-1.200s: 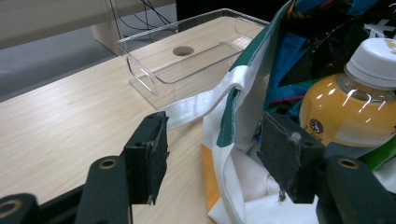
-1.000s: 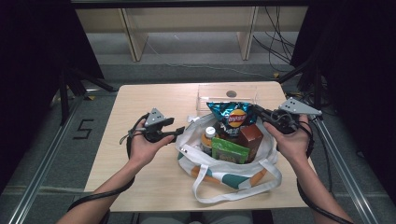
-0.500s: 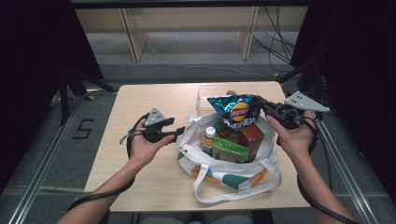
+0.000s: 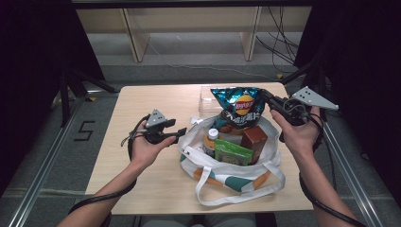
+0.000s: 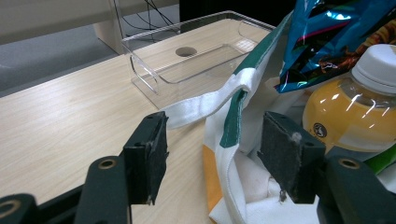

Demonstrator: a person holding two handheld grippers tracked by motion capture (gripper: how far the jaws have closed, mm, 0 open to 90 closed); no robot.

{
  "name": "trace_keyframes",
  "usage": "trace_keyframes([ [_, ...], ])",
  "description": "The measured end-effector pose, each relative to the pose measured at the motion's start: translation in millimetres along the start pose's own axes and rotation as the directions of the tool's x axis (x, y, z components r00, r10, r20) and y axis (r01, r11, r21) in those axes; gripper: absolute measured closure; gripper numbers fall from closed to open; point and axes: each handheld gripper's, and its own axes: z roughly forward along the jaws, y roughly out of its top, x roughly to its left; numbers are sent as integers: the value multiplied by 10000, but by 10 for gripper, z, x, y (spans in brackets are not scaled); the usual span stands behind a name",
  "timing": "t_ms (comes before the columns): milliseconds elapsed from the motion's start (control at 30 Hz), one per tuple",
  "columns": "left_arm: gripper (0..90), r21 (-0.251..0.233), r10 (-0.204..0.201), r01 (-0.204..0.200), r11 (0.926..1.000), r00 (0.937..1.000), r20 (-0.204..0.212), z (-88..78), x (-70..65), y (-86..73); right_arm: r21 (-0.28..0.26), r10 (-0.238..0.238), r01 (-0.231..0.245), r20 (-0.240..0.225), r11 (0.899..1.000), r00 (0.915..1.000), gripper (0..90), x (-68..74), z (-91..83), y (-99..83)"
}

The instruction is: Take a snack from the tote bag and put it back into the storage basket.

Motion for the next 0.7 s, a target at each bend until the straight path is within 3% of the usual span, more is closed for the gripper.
trace_keyframes([
  [133, 407, -7, -2, 2, 10000, 10000, -8, 0, 3, 0, -109, 22, -22, 34, 9999, 10000, 900, 29, 16, 41],
  [167, 407, -9, -11, 11, 10000, 10000, -8, -1, 3, -1, -175, -183, 183, 5, 9997, 9998, 900, 25, 23, 57],
  [200, 407, -9, -3, 3, 10000, 10000, -7, -1, 2, -1, -24, 18, -18, 1, 10000, 10000, 900, 42, 17, 66],
  [233, 407, -16, -17, 17, 10000, 10000, -7, -1, 2, 0, -86, -169, 169, 10, 9998, 9999, 900, 30, 24, 73],
  [400, 407, -23, -58, 58, 10000, 10000, -17, 1, 1, 1, -375, -184, 183, -9, 9991, 9998, 900, 29, 36, 103],
  [433, 406, -23, -59, 59, 10000, 10000, -17, 1, 2, 0, -382, 60, -57, 87, 9993, 9999, 900, 42, 28, 108],
  [700, 406, -5, -88, 88, 10000, 10000, -19, 6, 3, -2, -589, -8, 10, 30, 9983, 10000, 900, 32, 23, 198],
])
